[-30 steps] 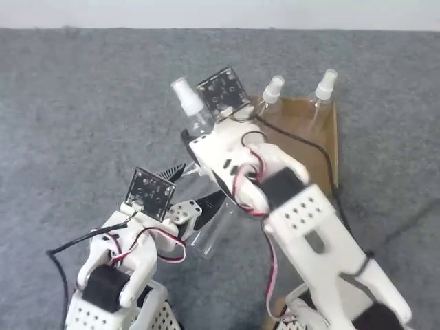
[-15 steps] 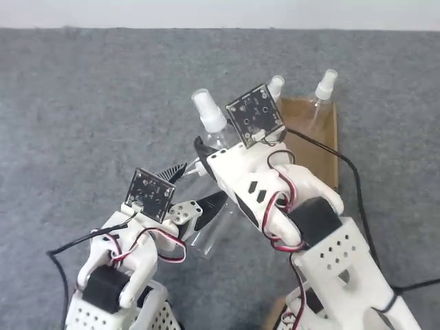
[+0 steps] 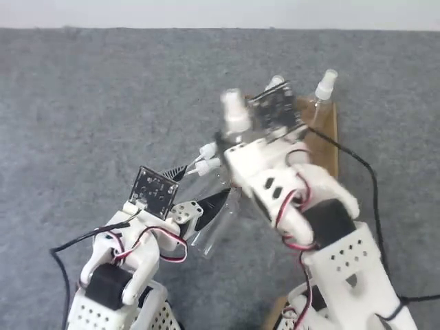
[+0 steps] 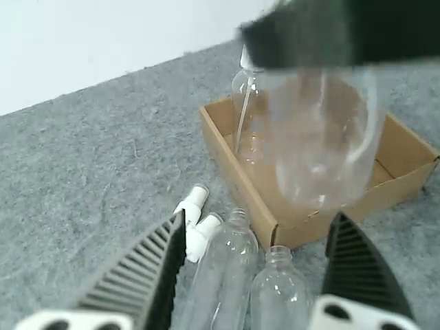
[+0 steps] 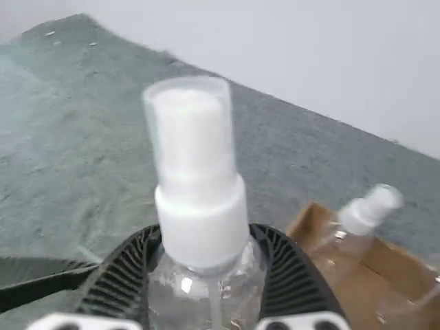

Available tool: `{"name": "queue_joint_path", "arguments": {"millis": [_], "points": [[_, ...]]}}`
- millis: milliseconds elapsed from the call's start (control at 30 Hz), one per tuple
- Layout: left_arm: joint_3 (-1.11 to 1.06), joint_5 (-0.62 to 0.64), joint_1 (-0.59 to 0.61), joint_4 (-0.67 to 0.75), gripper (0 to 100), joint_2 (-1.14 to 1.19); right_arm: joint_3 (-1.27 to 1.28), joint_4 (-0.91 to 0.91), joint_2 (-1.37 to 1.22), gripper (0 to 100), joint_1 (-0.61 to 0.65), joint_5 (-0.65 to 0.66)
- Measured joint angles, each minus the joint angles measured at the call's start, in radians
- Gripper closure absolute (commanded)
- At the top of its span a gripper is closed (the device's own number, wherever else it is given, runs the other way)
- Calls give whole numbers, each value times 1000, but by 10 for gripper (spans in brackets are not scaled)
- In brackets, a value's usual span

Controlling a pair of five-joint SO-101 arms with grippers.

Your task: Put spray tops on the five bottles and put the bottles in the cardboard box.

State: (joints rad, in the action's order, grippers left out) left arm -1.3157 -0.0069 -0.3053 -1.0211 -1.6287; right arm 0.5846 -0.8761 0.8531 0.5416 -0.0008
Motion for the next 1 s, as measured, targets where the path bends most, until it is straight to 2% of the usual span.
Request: {"name": "queue_joint_path", "arguments": {"millis": [133,300,400,533,700,1000], "points": [[0,0,0,0,695,-2,98,106,0,992,-129,0],[0,0,0,0,719,-2,273,295,0,992,-193,0],[0,0,26,2,775,-2,367,411,0,992,-212,0],[0,-8,118,55,848,-2,466,559,0,992,-227,0],[0,-6,207,84,986,-2,486,675,-55,992,-232,0],[0,-6,288,87,988,0,486,922,-376,992,-230,0]]}}
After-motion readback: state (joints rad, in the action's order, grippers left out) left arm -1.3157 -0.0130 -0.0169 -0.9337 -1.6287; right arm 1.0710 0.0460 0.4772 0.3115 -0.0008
